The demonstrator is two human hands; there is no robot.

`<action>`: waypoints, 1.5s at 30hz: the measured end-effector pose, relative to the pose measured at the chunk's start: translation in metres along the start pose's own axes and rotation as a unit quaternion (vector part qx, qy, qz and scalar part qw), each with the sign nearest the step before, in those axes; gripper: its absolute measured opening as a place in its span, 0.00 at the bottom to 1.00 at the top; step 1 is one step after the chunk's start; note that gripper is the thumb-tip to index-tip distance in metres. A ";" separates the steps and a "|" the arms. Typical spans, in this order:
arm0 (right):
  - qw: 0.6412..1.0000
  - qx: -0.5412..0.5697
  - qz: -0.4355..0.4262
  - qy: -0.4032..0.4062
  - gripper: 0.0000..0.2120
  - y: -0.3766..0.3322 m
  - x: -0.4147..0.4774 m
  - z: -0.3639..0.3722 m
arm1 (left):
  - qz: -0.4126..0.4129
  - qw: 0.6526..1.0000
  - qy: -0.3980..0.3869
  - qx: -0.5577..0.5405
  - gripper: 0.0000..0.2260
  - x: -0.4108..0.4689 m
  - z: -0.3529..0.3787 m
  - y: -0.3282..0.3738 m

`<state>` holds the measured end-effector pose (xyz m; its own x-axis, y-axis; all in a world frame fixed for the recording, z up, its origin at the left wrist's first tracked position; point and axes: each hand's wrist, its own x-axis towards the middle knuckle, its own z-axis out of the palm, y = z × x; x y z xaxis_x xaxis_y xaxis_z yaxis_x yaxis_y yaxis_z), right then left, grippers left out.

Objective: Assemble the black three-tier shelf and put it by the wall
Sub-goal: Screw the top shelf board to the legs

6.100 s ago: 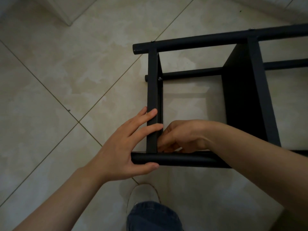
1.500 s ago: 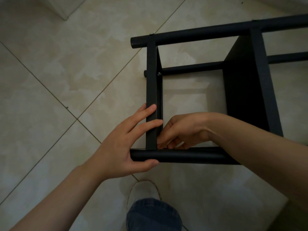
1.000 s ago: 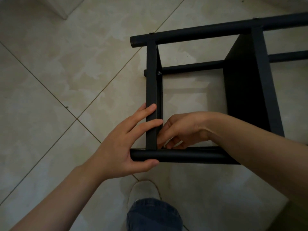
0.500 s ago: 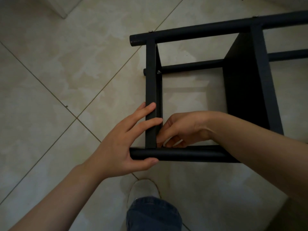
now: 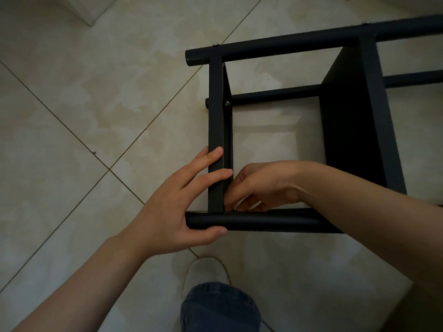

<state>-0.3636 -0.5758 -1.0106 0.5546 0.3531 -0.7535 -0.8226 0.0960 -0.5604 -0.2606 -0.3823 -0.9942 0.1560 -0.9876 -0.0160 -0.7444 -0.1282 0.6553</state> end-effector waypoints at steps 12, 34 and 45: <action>1.000 0.011 -0.003 -0.013 0.08 0.000 0.000 -0.002 | -0.003 1.000 -0.001 0.002 0.33 0.000 -0.001 0.001; 1.000 0.004 -0.013 -0.018 0.10 -0.002 0.001 0.002 | -0.002 1.000 0.001 0.000 0.33 -0.001 0.000 0.000; 1.000 0.008 -0.014 -0.016 0.09 -0.003 0.003 0.001 | -0.004 1.000 0.001 0.003 0.33 -0.001 0.000 0.002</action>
<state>-0.3599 -0.5736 -1.0111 0.5738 0.3801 -0.7255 -0.8085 0.1211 -0.5760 -0.2623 -0.3820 -0.9930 0.1626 -0.9865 -0.0204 -0.7465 -0.1365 0.6513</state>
